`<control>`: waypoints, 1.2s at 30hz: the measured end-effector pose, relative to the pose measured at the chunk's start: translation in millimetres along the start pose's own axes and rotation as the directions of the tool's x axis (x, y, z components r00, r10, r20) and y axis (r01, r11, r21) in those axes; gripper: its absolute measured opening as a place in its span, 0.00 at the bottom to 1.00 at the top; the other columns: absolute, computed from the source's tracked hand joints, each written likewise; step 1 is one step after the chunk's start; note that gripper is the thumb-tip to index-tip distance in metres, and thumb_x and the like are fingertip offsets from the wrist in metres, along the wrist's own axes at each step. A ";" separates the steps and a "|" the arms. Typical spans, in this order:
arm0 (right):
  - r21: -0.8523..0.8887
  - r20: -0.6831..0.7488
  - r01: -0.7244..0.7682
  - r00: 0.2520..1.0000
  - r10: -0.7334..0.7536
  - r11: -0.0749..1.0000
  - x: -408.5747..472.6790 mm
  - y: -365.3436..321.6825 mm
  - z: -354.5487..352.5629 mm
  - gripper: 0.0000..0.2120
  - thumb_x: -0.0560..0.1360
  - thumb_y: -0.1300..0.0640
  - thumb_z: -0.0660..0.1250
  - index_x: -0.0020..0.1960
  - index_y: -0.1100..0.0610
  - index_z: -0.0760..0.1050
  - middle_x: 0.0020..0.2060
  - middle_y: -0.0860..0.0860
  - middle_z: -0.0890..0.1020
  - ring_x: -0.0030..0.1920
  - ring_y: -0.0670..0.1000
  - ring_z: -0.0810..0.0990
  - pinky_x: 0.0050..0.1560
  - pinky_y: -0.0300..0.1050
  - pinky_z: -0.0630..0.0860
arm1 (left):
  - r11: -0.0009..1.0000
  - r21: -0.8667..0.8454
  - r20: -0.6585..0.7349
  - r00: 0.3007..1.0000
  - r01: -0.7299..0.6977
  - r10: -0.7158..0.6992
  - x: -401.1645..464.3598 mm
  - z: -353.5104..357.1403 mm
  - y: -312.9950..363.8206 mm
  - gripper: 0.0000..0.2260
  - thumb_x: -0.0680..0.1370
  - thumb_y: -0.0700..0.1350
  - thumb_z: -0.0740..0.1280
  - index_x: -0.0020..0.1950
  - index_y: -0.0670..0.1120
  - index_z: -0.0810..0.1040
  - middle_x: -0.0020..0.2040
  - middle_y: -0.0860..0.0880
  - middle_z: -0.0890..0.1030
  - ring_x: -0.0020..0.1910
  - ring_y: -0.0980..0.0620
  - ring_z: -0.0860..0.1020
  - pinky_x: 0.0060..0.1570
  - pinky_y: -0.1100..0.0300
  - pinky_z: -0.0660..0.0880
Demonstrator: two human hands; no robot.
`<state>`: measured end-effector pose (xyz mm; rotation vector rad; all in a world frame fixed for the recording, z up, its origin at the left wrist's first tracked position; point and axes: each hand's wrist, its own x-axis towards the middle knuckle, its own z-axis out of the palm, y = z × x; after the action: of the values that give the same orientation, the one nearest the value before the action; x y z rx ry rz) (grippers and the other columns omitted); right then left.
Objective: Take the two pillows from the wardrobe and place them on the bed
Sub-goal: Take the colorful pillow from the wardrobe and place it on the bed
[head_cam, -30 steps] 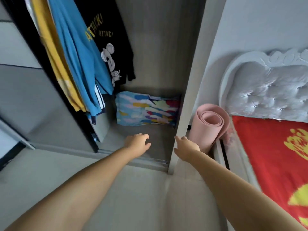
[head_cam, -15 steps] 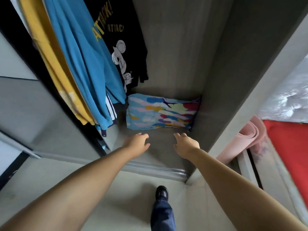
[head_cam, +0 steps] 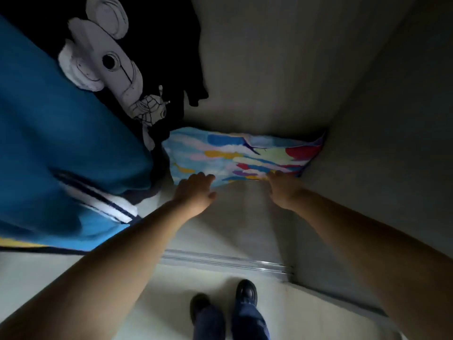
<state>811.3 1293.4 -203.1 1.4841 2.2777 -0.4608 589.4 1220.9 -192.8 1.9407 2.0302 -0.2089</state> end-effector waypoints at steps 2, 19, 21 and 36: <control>-0.015 -0.009 -0.013 1.000 0.013 1.000 35.5 5.5 4.3 0.24 0.78 0.55 0.58 0.73 0.56 0.61 0.66 0.59 0.71 0.65 0.60 0.73 0.62 0.56 0.74 | 0.998 0.056 0.004 1.000 -0.024 0.024 38.9 11.2 -12.2 0.21 0.77 0.52 0.61 0.68 0.47 0.65 0.62 0.43 0.72 0.61 0.43 0.72 0.57 0.49 0.72; -0.213 -0.202 -0.154 0.973 0.110 0.965 289.2 96.2 69.7 0.33 0.75 0.53 0.65 0.76 0.52 0.55 0.72 0.53 0.65 0.71 0.55 0.66 0.66 0.55 0.66 | 0.921 0.333 -0.106 0.963 -0.202 0.250 334.3 111.7 -52.7 0.34 0.73 0.51 0.69 0.74 0.49 0.56 0.72 0.45 0.66 0.70 0.46 0.65 0.70 0.52 0.60; -0.164 -0.221 -0.190 0.964 0.151 0.968 306.3 103.5 71.4 0.32 0.75 0.54 0.65 0.75 0.51 0.57 0.69 0.52 0.70 0.68 0.56 0.71 0.64 0.55 0.68 | 0.929 0.314 -0.045 0.974 -0.197 0.221 352.2 117.0 -55.8 0.35 0.71 0.52 0.70 0.73 0.48 0.58 0.69 0.46 0.70 0.66 0.45 0.70 0.67 0.51 0.66; -0.213 -0.141 -0.251 0.964 0.224 0.944 281.7 87.4 108.4 0.15 0.81 0.57 0.56 0.61 0.54 0.79 0.57 0.53 0.83 0.60 0.54 0.81 0.58 0.47 0.76 | 0.832 0.525 -0.037 0.972 -0.180 0.233 316.4 141.9 -38.1 0.09 0.70 0.51 0.67 0.43 0.47 0.84 0.37 0.48 0.86 0.39 0.53 0.84 0.40 0.64 0.76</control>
<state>802.5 1500.4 -439.4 1.6723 2.1118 -0.0405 562.9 1471.1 -434.6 2.5213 1.9379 -0.6846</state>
